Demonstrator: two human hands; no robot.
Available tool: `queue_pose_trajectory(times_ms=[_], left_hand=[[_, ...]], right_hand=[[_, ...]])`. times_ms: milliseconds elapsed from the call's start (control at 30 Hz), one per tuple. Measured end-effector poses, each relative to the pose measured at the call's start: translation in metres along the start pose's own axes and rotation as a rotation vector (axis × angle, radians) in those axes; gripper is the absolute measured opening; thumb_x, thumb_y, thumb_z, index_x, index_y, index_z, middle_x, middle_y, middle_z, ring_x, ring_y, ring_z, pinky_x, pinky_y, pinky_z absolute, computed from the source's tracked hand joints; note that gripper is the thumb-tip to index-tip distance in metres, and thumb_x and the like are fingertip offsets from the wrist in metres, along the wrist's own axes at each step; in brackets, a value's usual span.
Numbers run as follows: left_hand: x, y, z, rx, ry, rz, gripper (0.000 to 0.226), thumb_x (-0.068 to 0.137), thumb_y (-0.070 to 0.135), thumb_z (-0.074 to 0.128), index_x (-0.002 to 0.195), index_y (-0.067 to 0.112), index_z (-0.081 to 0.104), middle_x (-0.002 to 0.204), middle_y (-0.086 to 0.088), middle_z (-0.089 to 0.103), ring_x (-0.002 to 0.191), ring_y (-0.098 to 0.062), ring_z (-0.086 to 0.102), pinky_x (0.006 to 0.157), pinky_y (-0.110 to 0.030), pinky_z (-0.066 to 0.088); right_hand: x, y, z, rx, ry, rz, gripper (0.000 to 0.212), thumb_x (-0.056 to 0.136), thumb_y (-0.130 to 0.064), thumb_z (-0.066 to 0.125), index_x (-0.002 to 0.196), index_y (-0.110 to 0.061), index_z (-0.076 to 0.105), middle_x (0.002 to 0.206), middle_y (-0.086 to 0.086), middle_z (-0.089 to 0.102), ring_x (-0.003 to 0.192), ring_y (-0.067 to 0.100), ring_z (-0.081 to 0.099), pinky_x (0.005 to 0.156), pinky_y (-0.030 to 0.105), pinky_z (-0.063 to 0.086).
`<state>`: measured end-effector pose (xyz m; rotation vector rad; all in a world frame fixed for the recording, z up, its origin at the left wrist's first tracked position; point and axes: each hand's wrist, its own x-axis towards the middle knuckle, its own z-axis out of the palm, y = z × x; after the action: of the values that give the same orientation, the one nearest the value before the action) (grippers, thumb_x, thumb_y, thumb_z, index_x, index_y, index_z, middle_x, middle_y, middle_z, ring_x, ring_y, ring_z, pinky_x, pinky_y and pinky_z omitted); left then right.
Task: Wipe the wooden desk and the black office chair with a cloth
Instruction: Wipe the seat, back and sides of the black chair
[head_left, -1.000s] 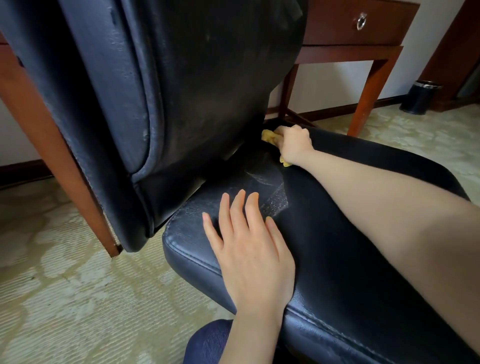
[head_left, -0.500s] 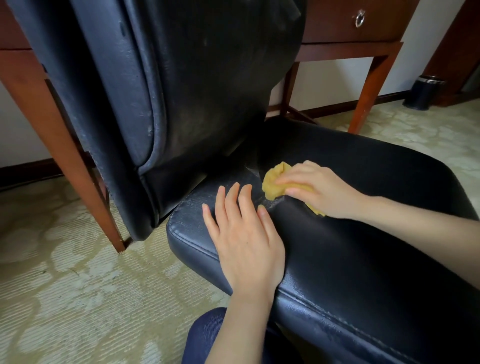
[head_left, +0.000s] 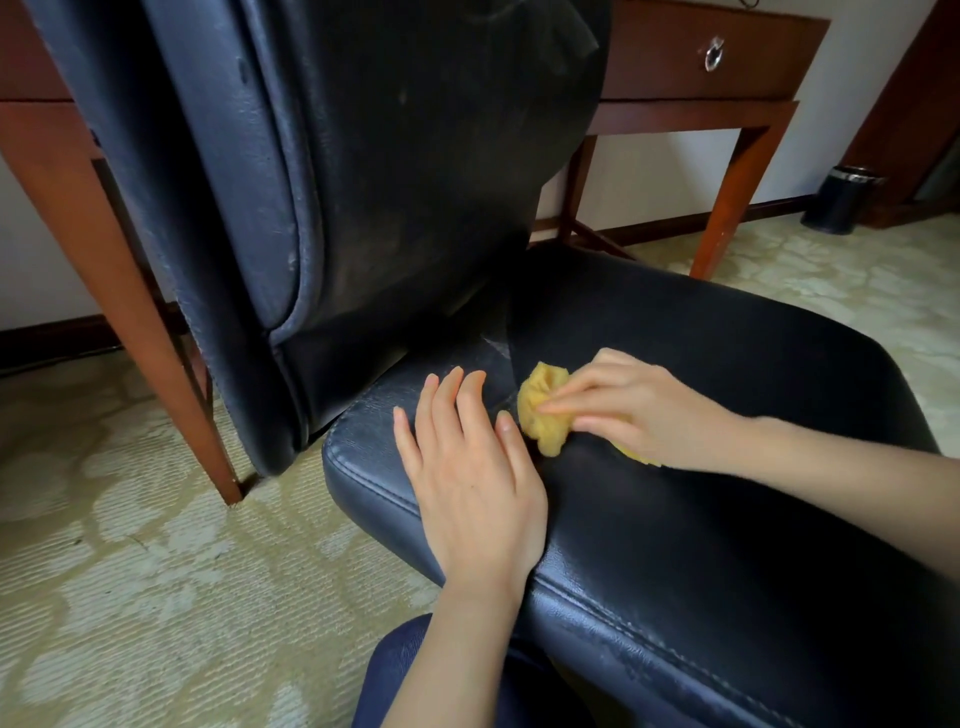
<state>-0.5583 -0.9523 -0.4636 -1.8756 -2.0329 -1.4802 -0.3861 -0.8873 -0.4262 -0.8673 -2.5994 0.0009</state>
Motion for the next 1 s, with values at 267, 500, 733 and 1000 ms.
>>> queue_pose_trajectory(times_ms=[267, 500, 733, 1000], left_hand=[[0.004, -0.003, -0.001, -0.028, -0.006, -0.013, 0.047, 0.092, 0.028, 0.025, 0.128, 0.010, 0.050, 0.135, -0.004, 0.050, 0.136, -0.022, 0.035, 0.116, -0.046, 0.016], [0.005, -0.005, 0.001, -0.109, 0.023, -0.014, 0.046, 0.094, 0.029, 0.026, 0.127, 0.010, 0.051, 0.134, -0.003, 0.051, 0.135, -0.020, 0.036, 0.117, -0.041, 0.011], [0.006, -0.007, 0.002, -0.125, 0.030, -0.024, 0.046, 0.094, 0.028, 0.026, 0.126, 0.009, 0.052, 0.134, -0.003, 0.051, 0.135, -0.018, 0.036, 0.117, -0.040, 0.011], [0.007, -0.006, -0.001, -0.156, 0.035, -0.041, 0.047, 0.093, 0.029, 0.024, 0.126, 0.009, 0.052, 0.133, -0.002, 0.052, 0.135, -0.019, 0.036, 0.118, -0.038, 0.010]], right_hand=[[0.088, 0.051, 0.017, 0.001, -0.021, 0.282, 0.024, 0.096, -0.017, 0.054, 0.114, -0.020, 0.069, 0.113, 0.000, 0.068, 0.096, 0.007, 0.055, 0.090, 0.008, 0.032], [0.152, 0.081, 0.044, -0.210, -0.088, 0.638, 0.034, 0.096, -0.015, 0.047, 0.128, -0.024, 0.057, 0.125, 0.014, 0.055, 0.117, 0.035, 0.048, 0.099, 0.038, 0.042], [0.163, 0.087, 0.046, -0.264, -0.235, 0.574, 0.039, 0.096, -0.013, 0.046, 0.132, -0.028, 0.049, 0.131, 0.007, 0.051, 0.121, 0.034, 0.038, 0.095, 0.042, 0.035], [0.101, 0.047, 0.030, 0.092, -0.110, 0.189, 0.028, 0.099, -0.019, 0.046, 0.120, -0.022, 0.065, 0.123, -0.010, 0.061, 0.111, 0.010, 0.055, 0.102, 0.028, 0.040]])
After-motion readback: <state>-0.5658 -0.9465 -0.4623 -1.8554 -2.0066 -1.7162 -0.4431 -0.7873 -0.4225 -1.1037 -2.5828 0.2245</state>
